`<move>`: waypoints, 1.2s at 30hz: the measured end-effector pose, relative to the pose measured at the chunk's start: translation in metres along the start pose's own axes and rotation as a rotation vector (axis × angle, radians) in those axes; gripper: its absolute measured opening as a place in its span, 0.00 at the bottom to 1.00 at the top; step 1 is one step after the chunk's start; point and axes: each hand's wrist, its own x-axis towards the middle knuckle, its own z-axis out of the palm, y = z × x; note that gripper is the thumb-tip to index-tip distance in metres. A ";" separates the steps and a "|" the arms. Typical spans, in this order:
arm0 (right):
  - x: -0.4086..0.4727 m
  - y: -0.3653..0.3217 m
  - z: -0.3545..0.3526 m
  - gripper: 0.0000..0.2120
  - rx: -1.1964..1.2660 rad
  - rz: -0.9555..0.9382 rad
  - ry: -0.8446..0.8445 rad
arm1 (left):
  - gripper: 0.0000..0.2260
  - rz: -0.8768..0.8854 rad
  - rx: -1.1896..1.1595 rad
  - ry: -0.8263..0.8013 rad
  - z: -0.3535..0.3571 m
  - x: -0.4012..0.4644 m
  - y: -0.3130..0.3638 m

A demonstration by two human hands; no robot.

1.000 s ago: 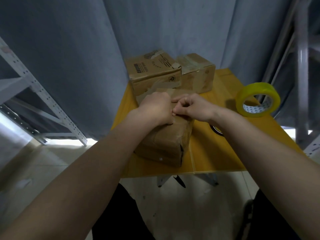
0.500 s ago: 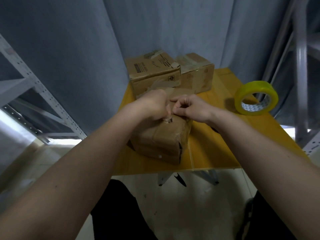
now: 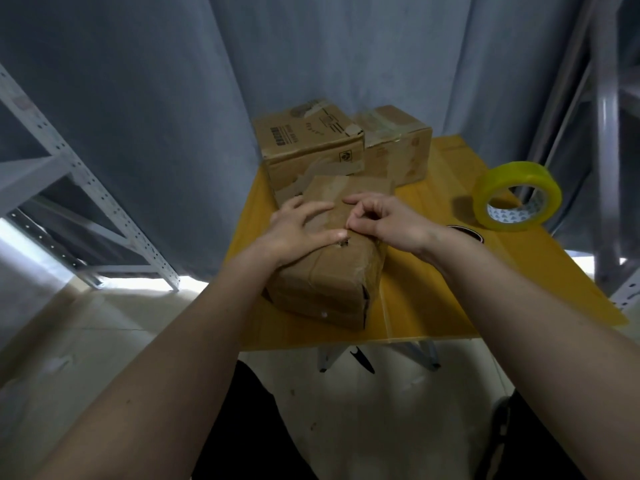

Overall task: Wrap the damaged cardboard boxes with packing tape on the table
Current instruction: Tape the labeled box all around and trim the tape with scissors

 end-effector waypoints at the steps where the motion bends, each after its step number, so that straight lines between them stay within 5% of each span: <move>1: 0.001 0.001 0.001 0.03 -0.016 -0.007 0.014 | 0.34 -0.008 -0.011 -0.064 -0.001 0.001 -0.001; 4: 0.005 0.003 0.006 0.04 -0.060 -0.020 0.051 | 0.40 -0.024 0.007 -0.177 -0.005 0.002 0.001; 8: 0.006 0.004 0.008 0.03 -0.045 -0.020 0.063 | 0.34 -0.056 -0.080 -0.236 -0.011 0.009 -0.001; 17: 0.011 0.010 0.014 0.10 -0.152 -0.045 0.123 | 0.48 -0.136 0.125 -0.164 0.002 0.010 0.011; 24: 0.000 0.003 0.013 0.15 0.162 0.021 0.154 | 0.54 -0.104 0.447 -0.130 0.013 0.006 0.018; 26: -0.002 0.001 0.010 0.14 0.260 0.022 0.295 | 0.56 -0.123 0.461 -0.129 0.015 0.009 0.026; 32: -0.016 0.032 -0.036 0.11 0.087 0.181 1.174 | 0.49 0.098 0.269 0.087 0.052 0.018 0.084; 36: -0.030 0.074 -0.078 0.18 0.099 0.426 1.520 | 0.45 0.158 0.170 -0.033 0.084 0.033 0.132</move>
